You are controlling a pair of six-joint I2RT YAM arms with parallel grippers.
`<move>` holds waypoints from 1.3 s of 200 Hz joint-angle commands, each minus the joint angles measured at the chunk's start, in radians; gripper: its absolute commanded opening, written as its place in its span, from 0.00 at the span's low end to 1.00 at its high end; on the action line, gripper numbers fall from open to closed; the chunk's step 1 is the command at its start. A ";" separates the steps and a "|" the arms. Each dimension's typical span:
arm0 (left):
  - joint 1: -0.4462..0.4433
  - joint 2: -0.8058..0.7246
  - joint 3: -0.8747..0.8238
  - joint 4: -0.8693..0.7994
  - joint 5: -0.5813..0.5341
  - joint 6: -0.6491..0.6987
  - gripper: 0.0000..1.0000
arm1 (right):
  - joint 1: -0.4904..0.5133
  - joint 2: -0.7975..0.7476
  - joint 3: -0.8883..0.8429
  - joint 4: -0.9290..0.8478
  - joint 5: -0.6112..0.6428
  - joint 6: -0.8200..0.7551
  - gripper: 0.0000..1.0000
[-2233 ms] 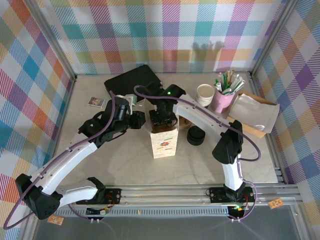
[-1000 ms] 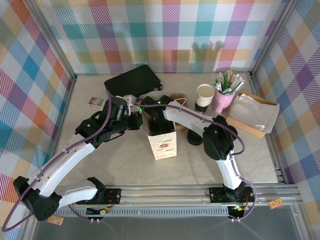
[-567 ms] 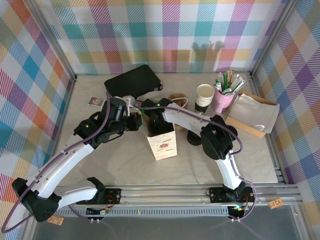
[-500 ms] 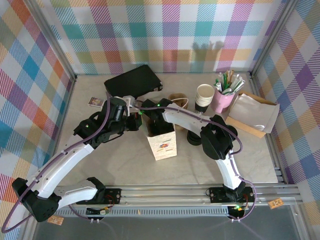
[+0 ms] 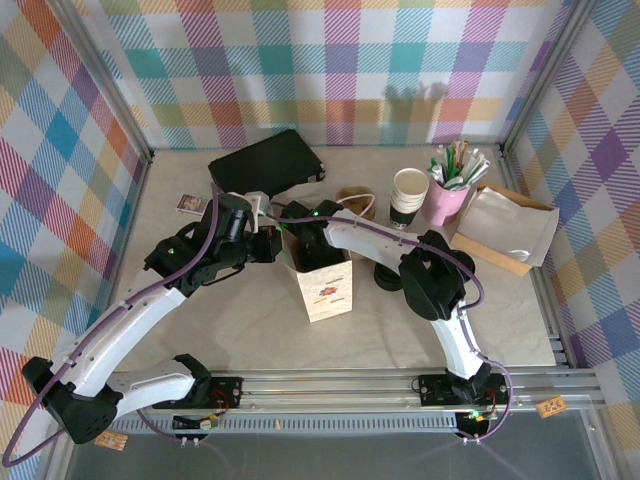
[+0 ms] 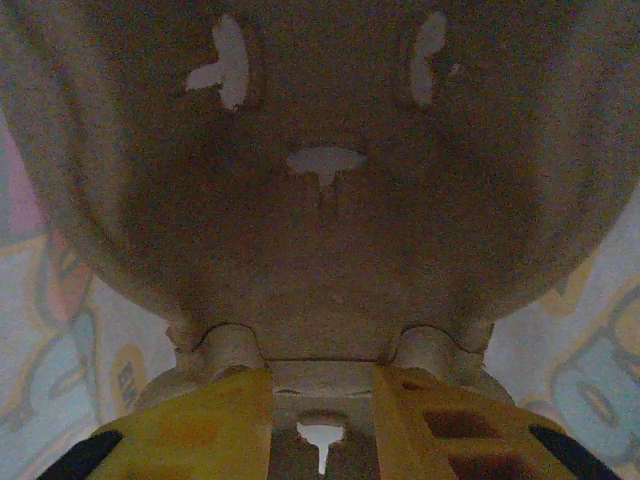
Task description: Pack the takeout coffee
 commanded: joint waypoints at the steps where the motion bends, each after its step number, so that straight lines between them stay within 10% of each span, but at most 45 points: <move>1: -0.009 -0.036 0.053 0.014 -0.003 0.022 0.00 | 0.001 0.043 -0.026 -0.014 0.017 0.014 0.33; 193: -0.008 0.005 0.073 -0.098 -0.099 0.023 0.00 | 0.004 -0.013 0.301 -0.173 0.005 0.004 0.44; 260: -0.009 0.038 0.077 -0.111 -0.102 0.009 0.18 | 0.004 -0.057 0.376 -0.197 0.006 -0.004 0.43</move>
